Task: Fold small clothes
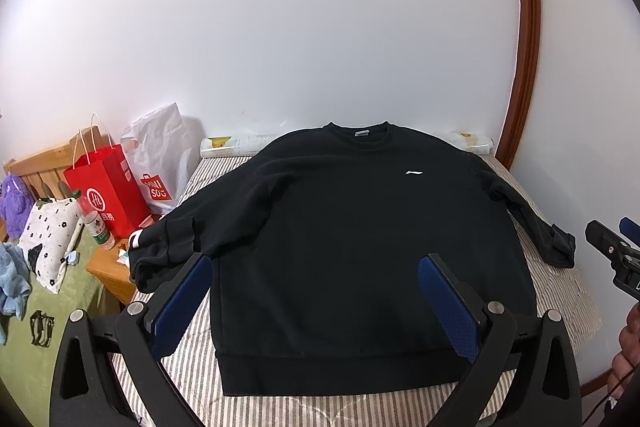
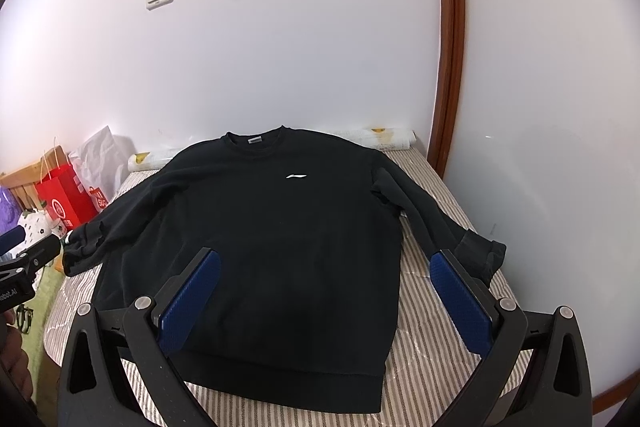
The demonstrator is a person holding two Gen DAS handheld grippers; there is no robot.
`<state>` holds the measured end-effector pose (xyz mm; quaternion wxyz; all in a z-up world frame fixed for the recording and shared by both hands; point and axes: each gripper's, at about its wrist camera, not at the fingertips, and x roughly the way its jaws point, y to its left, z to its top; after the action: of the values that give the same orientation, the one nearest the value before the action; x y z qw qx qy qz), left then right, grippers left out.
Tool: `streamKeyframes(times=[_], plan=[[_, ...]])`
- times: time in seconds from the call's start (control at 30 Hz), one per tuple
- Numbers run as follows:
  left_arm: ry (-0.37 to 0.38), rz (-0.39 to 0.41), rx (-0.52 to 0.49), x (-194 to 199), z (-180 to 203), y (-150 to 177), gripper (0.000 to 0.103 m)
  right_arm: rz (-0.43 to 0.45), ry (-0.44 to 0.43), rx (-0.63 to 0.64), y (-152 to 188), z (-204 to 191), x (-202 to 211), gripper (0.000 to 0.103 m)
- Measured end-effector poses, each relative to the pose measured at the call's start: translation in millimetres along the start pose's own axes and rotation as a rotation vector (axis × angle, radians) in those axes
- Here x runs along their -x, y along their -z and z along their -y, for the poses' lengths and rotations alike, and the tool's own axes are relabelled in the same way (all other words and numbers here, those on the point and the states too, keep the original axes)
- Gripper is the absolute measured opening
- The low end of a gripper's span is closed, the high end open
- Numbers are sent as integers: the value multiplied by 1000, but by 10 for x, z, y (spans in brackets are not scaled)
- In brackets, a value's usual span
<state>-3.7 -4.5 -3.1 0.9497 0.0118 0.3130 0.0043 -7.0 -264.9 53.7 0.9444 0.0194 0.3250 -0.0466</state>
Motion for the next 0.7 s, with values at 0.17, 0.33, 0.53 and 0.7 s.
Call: streamKeyframes(times=[0.17,0.33,0.53,0.7], plan=[[-1,0,-2,-8,-2,-1,103,-3,0,-7,7,21,-11,103],[-2,-2,2,-2,2,12,103,-3,-1,-11,14,35,-26,103],[0,4,-7,-22,-10,4,103,-1,-9,-6,19,22,-41,103],[-1,12,-29,-70,-4,43,103,-13,-16,2,28,-17,-111,103]])
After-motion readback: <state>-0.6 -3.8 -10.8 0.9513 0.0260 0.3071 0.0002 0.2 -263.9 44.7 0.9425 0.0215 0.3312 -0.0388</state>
